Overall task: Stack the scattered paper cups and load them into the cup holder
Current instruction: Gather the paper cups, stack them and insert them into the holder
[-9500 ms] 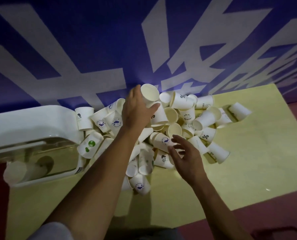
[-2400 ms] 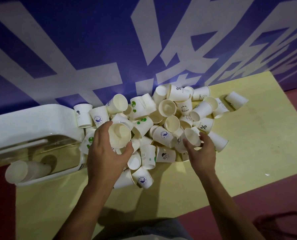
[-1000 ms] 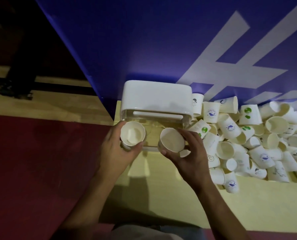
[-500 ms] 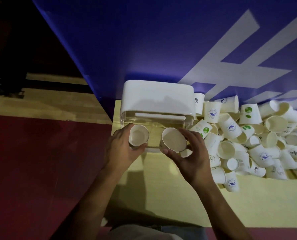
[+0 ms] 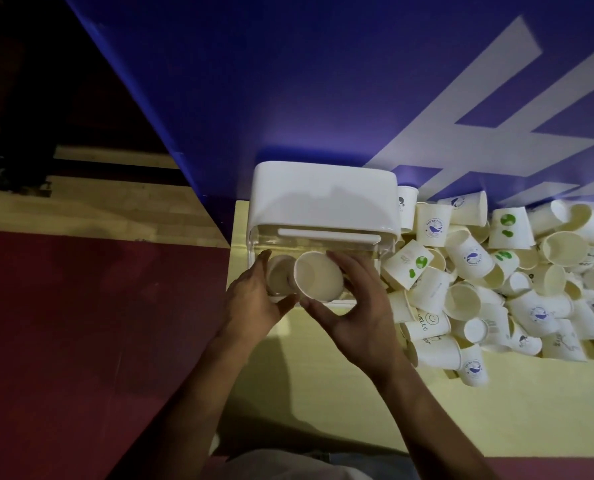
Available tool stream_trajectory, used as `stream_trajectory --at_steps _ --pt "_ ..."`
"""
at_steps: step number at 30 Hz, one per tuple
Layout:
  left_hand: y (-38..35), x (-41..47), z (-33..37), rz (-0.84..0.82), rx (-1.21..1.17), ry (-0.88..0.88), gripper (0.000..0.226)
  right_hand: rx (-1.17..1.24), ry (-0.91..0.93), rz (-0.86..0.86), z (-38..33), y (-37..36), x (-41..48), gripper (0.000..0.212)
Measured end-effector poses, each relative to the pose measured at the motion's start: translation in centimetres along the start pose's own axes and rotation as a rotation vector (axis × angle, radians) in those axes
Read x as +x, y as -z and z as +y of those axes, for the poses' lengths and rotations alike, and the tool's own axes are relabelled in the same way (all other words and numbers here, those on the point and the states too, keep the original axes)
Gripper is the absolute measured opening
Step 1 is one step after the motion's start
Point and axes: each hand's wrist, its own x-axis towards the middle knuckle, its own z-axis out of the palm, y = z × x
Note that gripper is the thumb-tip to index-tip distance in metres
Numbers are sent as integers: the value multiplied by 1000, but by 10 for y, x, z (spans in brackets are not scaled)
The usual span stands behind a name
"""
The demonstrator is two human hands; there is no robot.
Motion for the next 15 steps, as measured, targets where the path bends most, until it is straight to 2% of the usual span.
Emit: stream_trajectory --at_steps 2,7,9,12,15 --pt "3 -5 -6 -13 -83 16 95 -4 12 -34 -4 -9 2 69" --pt "13 -18 -12 116 -362 55 48 -32 0 -95 0 -29 7 69" --pt "16 -19 -6 133 -460 48 37 -55 6 -94 4 -36 10 70" --pt "14 -19 2 102 -503 10 35 -96 -9 -121 12 -47 15 73" --pt "6 -13 -4 90 -429 3 41 -120 -33 -165 22 -54 18 79"
